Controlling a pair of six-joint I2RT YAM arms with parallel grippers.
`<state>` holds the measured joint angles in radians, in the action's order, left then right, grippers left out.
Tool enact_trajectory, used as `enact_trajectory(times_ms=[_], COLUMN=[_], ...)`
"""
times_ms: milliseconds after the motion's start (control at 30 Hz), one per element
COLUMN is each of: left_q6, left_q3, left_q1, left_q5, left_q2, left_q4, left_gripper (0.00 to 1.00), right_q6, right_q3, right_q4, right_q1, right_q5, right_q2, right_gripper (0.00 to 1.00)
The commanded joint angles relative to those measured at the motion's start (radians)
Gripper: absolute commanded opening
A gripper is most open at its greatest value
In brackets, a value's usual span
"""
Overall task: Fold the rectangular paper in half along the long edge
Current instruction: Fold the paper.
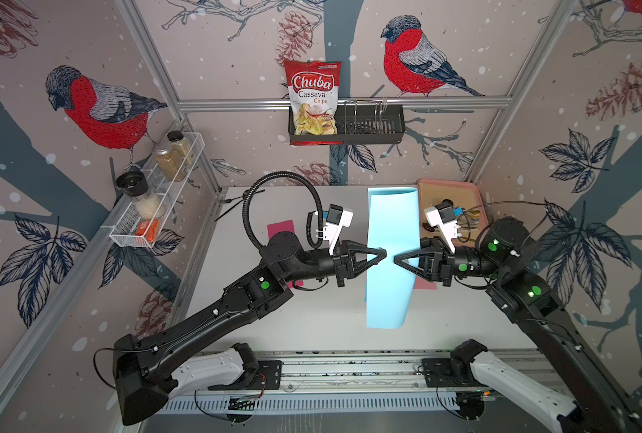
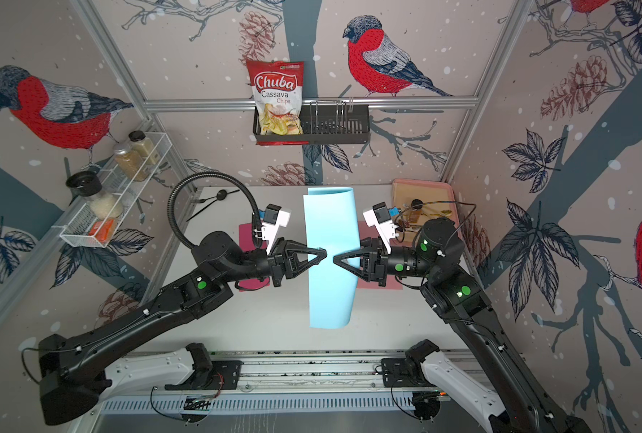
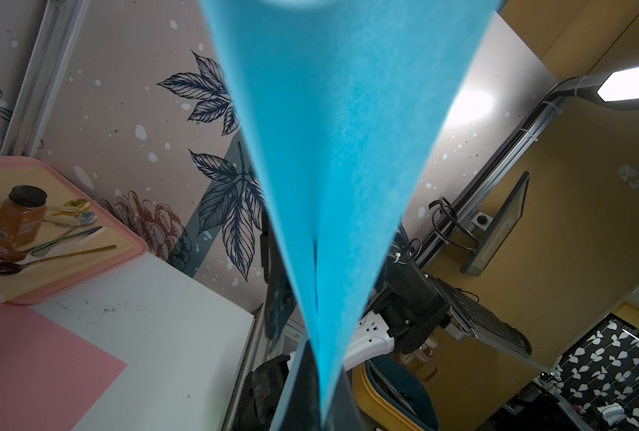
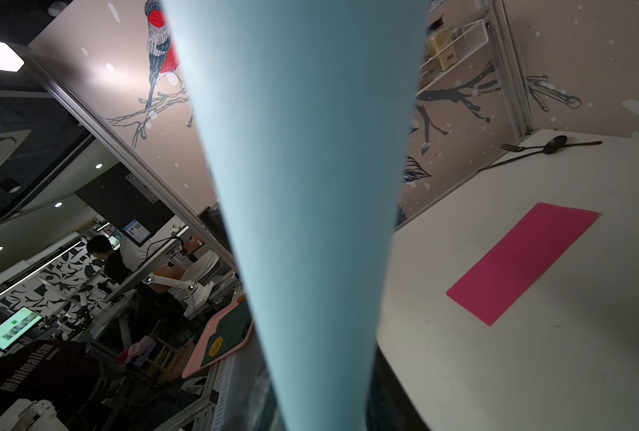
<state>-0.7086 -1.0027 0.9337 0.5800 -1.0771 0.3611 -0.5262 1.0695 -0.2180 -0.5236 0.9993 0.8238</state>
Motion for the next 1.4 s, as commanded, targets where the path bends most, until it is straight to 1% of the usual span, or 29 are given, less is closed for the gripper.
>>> enact_trajectory(times_ms=[0, 67, 167, 200, 233, 300, 500, 567, 700, 733, 900, 933, 967, 1000, 1033, 1100, 1133, 1267, 1300, 1333, 1367], left_q6=[-0.004, -0.004, -0.001, -0.002, -0.001, -0.001, -0.002, -0.003, 0.001, 0.003, 0.005, 0.004, 0.003, 0.003, 0.003, 0.006, 0.008, 0.010, 0.011, 0.011, 0.012], left_q3=[-0.001, 0.000, -0.001, -0.001, -0.001, -0.001, 0.000, -0.001, -0.001, -0.001, -0.001, -0.001, -0.001, -0.001, -0.001, -0.001, -0.003, -0.006, -0.008, -0.009, -0.010], left_q1=[0.001, 0.001, 0.002, 0.002, 0.001, 0.002, 0.002, 0.002, 0.002, 0.002, 0.001, 0.002, 0.002, 0.002, 0.002, 0.001, 0.002, 0.001, 0.002, 0.002, 0.002], left_q5=[0.012, 0.010, 0.009, 0.010, 0.010, 0.009, 0.010, 0.010, 0.009, 0.008, 0.006, 0.006, 0.005, 0.005, 0.005, 0.004, 0.000, -0.008, -0.008, -0.006, -0.006], left_q2=[0.006, 0.009, 0.008, 0.008, 0.008, 0.006, 0.002, 0.001, 0.004, 0.005, 0.008, 0.008, 0.008, 0.009, 0.009, 0.011, 0.012, 0.022, 0.022, 0.022, 0.022], left_q4=[0.043, 0.041, 0.039, 0.040, 0.040, 0.039, 0.045, 0.045, 0.031, 0.030, 0.025, 0.025, 0.025, 0.026, 0.027, 0.023, 0.019, 0.018, 0.016, 0.013, 0.010], left_gripper=[0.00, 0.00, 0.00, 0.00, 0.00, 0.00, 0.00, 0.00, 0.00, 0.00, 0.00, 0.00, 0.00, 0.00, 0.00, 0.00, 0.00, 0.00, 0.00, 0.00, 0.00], right_q6=[-0.030, -0.038, -0.050, -0.056, -0.067, -0.085, -0.101, -0.100, -0.073, -0.064, -0.014, -0.003, 0.005, 0.011, 0.011, 0.019, 0.024, 0.040, 0.039, 0.042, 0.047], right_q3=[-0.007, -0.011, -0.016, -0.018, -0.022, -0.024, -0.035, -0.034, -0.022, -0.019, 0.011, 0.020, 0.030, 0.035, 0.039, 0.046, 0.051, 0.066, 0.069, 0.073, 0.076], right_q4=[0.093, 0.112, 0.133, 0.141, 0.154, 0.170, 0.199, 0.198, 0.163, 0.152, 0.060, 0.033, 0.012, -0.002, -0.008, -0.019, -0.028, -0.056, -0.059, -0.068, -0.075], right_q1=[-0.004, -0.010, -0.016, -0.016, -0.018, -0.019, -0.041, -0.047, -0.047, -0.047, -0.017, -0.006, 0.006, 0.019, 0.030, 0.044, 0.050, 0.066, 0.069, 0.075, 0.077], right_q5=[-0.009, -0.014, -0.019, -0.019, -0.015, -0.009, -0.021, -0.026, -0.036, -0.037, -0.031, -0.026, -0.025, -0.015, -0.005, 0.001, 0.008, 0.015, 0.017, 0.019, 0.020], right_q2=[0.004, 0.009, 0.011, 0.011, 0.011, 0.017, 0.027, 0.028, 0.019, 0.014, -0.013, -0.015, -0.015, -0.016, -0.018, -0.020, -0.019, -0.019, -0.020, -0.017, -0.017], right_gripper=[0.37, 0.35, 0.25, 0.24, 0.25, 0.30, 0.29, 0.23, 0.03, 0.00, 0.00, 0.08, 0.18, 0.21, 0.18, 0.03, 0.00, 0.00, 0.06, 0.14, 0.14])
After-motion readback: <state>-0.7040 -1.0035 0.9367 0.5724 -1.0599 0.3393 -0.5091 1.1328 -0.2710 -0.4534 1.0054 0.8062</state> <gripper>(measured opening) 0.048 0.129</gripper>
